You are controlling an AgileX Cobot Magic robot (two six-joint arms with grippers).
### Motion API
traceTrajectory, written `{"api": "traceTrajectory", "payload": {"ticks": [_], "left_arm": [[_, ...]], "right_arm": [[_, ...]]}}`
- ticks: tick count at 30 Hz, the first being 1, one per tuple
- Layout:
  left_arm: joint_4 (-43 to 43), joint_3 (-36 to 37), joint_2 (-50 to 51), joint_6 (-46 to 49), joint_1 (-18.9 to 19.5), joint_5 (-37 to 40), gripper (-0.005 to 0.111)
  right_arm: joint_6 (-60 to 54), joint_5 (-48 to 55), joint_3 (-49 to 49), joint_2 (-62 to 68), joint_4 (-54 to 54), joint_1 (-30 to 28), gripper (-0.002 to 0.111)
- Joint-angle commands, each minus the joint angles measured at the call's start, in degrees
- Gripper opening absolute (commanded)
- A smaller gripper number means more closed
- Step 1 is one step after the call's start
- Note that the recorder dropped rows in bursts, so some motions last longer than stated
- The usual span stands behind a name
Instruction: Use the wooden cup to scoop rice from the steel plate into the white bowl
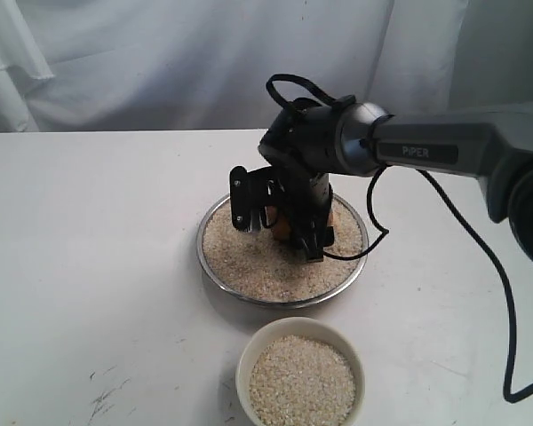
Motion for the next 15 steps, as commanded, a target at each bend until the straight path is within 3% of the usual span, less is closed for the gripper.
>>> {"api": "traceTrajectory", "payload": {"ticks": [1,15], "left_arm": [[0.1,0.3,-0.2,0.0,-0.2,-0.4,0.000],[0.1,0.3,-0.2,0.0,-0.2,-0.4,0.000]], "right_arm": [[-1.7,-2.2,-0.8,-0.7,4.1,-2.0,0.000],[-8.2,-6.7,-0.8,-0.4,17.5,-5.1,0.000]]}}
